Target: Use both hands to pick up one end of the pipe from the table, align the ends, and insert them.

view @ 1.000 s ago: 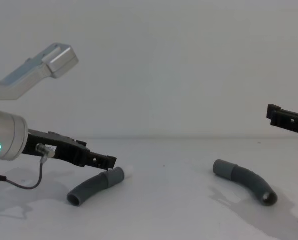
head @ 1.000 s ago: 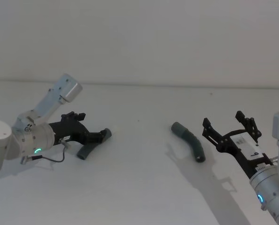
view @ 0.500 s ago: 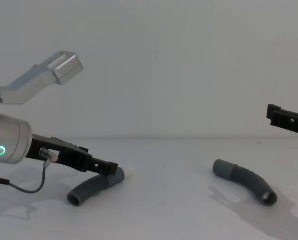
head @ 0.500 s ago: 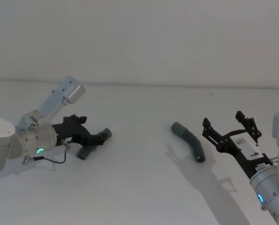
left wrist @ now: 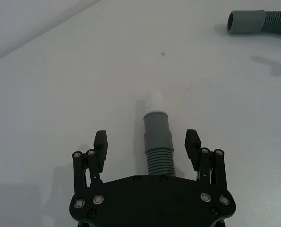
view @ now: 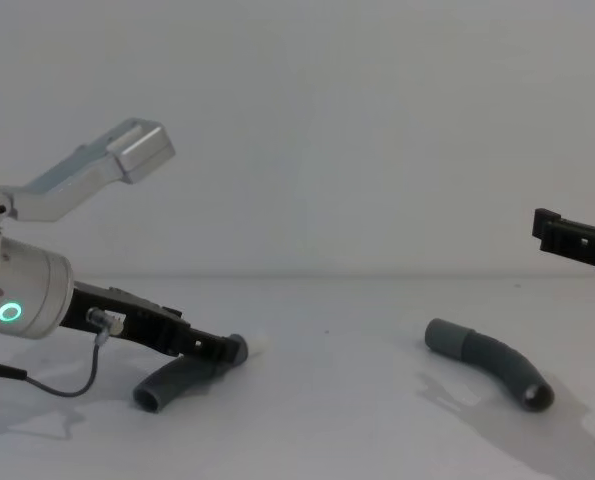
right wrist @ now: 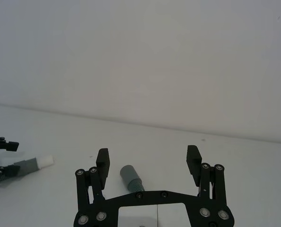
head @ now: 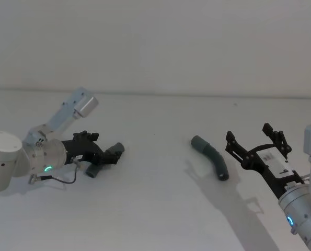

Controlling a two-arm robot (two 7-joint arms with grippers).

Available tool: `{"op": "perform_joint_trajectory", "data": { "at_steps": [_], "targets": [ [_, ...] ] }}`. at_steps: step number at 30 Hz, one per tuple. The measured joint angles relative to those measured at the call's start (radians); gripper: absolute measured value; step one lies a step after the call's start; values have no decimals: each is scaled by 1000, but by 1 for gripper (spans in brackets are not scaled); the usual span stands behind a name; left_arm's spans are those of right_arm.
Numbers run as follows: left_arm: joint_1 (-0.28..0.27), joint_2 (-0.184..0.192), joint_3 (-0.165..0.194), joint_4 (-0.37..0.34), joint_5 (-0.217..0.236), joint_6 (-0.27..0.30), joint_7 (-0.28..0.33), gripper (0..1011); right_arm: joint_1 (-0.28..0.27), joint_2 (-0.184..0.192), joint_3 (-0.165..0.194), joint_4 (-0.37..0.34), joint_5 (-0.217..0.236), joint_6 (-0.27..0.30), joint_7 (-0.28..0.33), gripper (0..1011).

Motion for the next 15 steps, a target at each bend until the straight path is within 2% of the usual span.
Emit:
{"op": "perform_joint_trajectory", "data": {
  "at_steps": [15],
  "targets": [
    [-16, -20, 9, 40, 7, 4, -5, 1000, 0, 0, 0, 0, 0, 0, 0, 1001]
  ]
}}
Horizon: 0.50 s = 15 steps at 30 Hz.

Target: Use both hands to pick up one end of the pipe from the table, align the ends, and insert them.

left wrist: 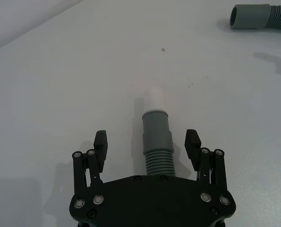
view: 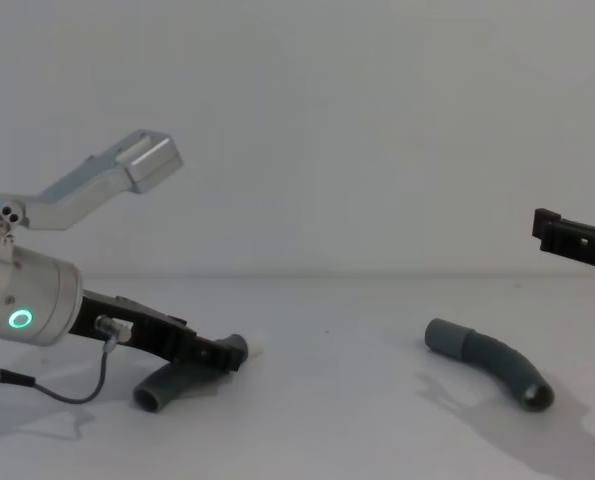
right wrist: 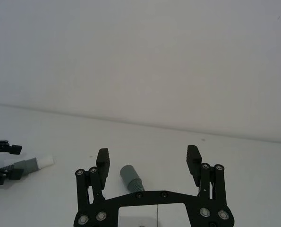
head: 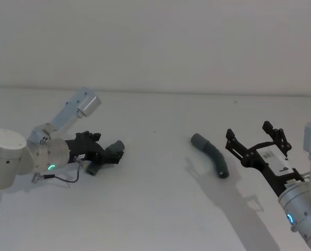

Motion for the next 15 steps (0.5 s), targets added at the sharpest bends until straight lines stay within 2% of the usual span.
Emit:
{"op": "perform_joint_trajectory", "data": {
  "at_steps": [15],
  "targets": [
    [1, -2, 1, 2, 4, 7, -1, 1000, 0, 0, 0, 0, 0, 0, 0, 1001]
  ]
}}
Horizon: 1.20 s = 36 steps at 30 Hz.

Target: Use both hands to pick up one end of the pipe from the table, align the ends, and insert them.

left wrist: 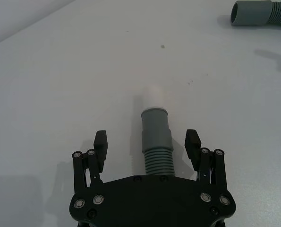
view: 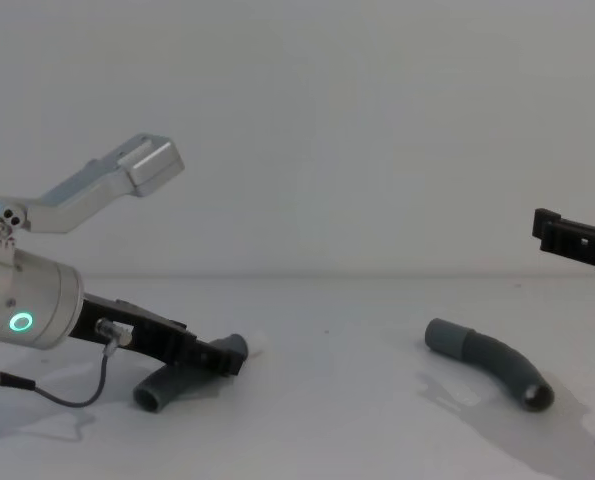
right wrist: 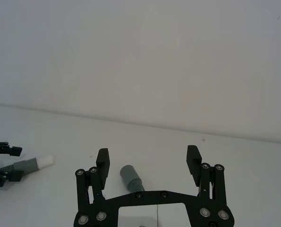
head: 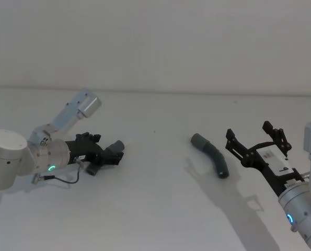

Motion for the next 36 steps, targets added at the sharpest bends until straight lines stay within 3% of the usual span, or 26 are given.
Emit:
{"op": "perform_joint_trajectory", "data": {
  "at_steps": [19, 30, 36],
  "targets": [
    [2, -5, 1, 2, 1, 3, -1, 988, 0, 0, 0, 0, 0, 0, 0, 1001],
    [1, -8, 1, 6, 1, 1, 0, 741, 0, 0, 0, 0, 0, 0, 0, 1001],
    [1, -8, 1, 7, 1, 0, 0, 535, 0, 0, 0, 0, 0, 0, 0, 1001]
  ]
}}
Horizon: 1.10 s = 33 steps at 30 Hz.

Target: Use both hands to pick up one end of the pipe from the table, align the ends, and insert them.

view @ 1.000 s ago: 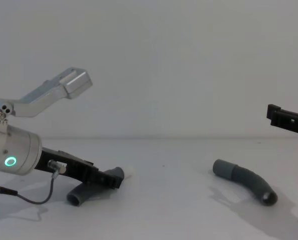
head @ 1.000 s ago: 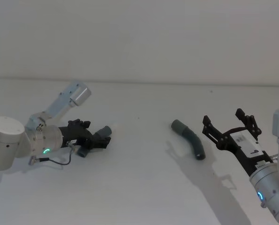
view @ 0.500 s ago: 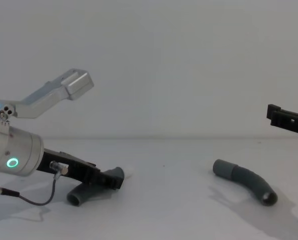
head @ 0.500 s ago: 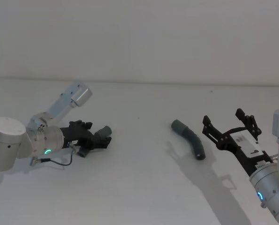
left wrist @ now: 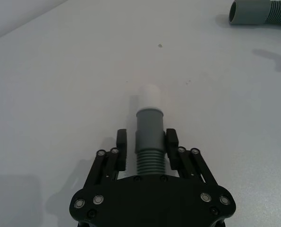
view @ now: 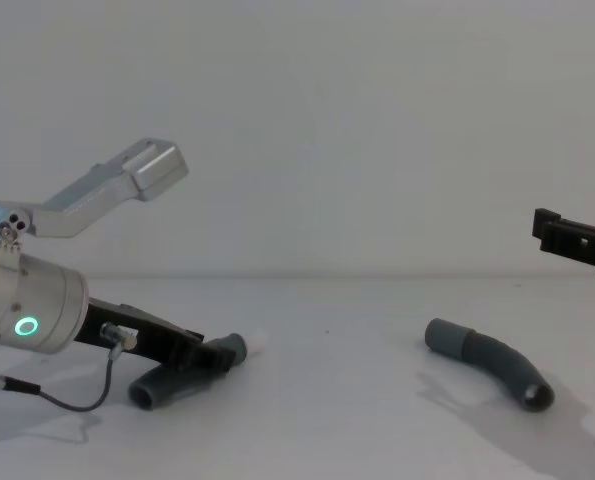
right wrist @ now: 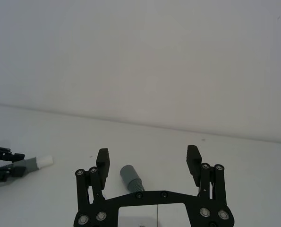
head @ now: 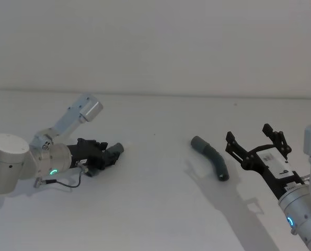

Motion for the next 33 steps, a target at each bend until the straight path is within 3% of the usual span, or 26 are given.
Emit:
{"op": "perform_joint_trajectory", "data": {
  "at_steps": [6, 19, 26, 33],
  "targets": [
    [0, -1, 0, 1, 0, -1, 0, 348, 0, 0, 0, 0, 0, 0, 0, 1001],
    [0, -1, 0, 2, 0, -1, 1, 343, 0, 0, 0, 0, 0, 0, 0, 1001],
    [0, -1, 0, 2, 0, -1, 1, 343, 19, 12, -1, 7, 1, 10, 29, 1001],
    [0, -1, 0, 1, 0, -1, 1, 343, 70, 43, -13, 30, 10, 74, 95, 1001]
  ]
}}
